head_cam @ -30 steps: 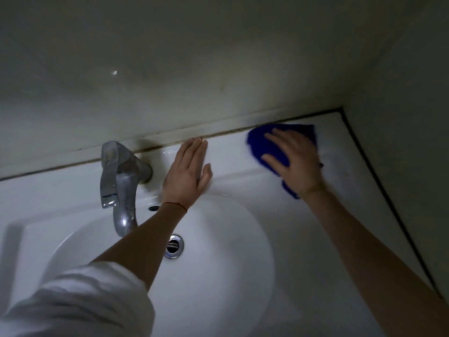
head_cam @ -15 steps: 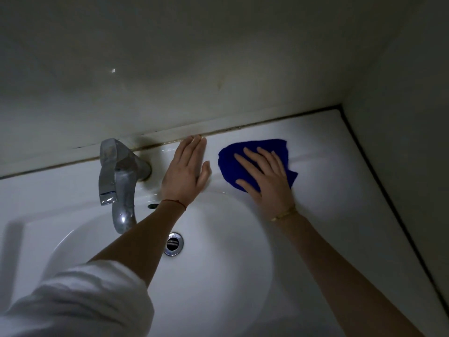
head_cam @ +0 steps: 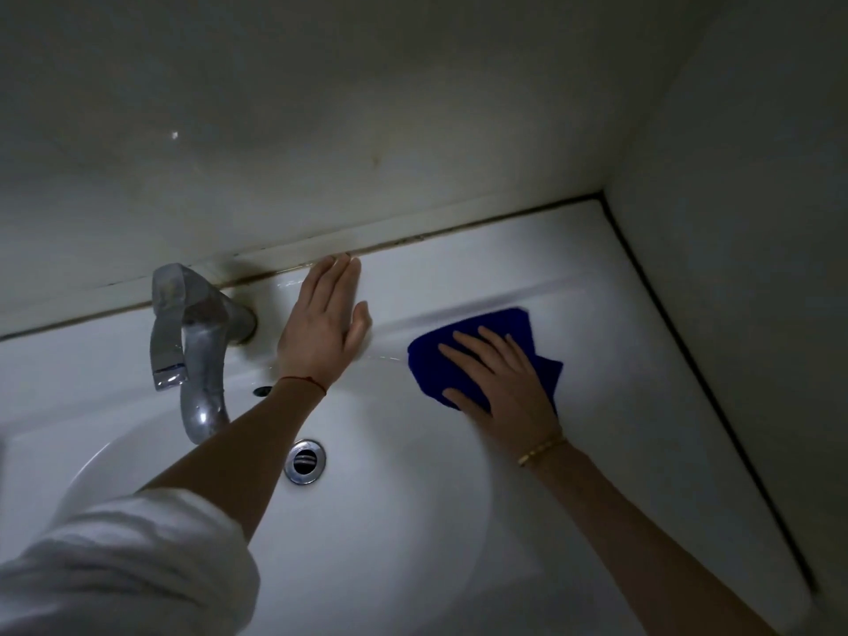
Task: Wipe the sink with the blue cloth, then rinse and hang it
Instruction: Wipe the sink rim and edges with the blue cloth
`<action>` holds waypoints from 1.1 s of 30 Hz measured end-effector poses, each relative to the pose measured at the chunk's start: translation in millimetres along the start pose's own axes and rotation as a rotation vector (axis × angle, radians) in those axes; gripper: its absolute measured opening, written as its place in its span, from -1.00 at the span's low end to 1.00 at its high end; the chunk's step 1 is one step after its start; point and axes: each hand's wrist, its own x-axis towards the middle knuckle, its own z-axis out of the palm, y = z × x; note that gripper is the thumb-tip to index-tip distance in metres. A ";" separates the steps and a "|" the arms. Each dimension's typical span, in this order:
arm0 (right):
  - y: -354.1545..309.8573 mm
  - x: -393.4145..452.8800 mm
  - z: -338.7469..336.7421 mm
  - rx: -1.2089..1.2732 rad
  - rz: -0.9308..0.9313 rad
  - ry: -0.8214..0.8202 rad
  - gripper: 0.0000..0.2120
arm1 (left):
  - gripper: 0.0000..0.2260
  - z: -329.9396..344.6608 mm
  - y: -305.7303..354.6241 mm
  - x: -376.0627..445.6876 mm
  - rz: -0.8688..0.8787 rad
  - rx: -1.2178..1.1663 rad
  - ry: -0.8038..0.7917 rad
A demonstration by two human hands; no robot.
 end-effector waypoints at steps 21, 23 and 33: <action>17.7 -10.5 -57.1 0.496 0.280 0.357 -0.74 | -0.53 9.2 44.2 36.4 0.181 -0.100 -0.022; 28.0 0.2 -80.5 0.406 0.329 0.488 -0.70 | -0.52 18.3 51.3 48.9 0.252 -0.072 -0.045; 91.9 71.8 -72.2 -0.026 0.293 0.184 -0.45 | -0.53 38.1 50.0 58.1 0.341 -0.053 -0.086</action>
